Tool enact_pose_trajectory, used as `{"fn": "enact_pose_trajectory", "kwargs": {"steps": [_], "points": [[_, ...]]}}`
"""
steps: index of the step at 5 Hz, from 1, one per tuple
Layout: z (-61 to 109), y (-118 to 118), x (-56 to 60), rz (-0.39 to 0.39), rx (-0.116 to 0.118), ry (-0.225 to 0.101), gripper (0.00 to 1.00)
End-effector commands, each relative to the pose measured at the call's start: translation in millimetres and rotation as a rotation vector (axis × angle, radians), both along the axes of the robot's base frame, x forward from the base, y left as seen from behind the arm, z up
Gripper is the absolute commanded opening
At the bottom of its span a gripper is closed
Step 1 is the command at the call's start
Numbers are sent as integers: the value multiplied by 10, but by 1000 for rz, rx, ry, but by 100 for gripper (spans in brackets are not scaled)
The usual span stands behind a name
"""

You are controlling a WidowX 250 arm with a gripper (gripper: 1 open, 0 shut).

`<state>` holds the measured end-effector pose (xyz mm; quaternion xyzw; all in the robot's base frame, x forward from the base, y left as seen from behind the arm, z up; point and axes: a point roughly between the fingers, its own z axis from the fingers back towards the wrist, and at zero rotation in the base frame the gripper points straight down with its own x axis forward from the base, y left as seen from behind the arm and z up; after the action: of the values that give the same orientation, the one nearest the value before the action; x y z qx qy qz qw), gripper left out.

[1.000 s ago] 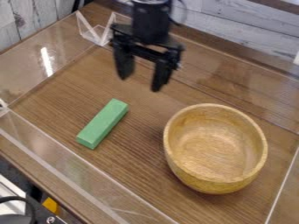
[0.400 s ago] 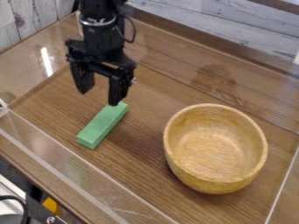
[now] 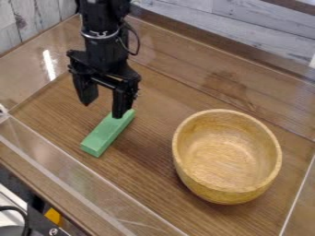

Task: Put the green block in the brown bowl

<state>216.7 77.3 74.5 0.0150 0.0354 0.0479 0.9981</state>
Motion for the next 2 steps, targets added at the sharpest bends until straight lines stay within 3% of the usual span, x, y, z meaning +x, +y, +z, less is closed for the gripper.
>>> {"fn": "enact_pose_trajectory", "kwargs": {"steps": [1,2], "points": [[-17,51,18,10,13,-17,100],[-102,66,25,12,15,-17,100]]}}
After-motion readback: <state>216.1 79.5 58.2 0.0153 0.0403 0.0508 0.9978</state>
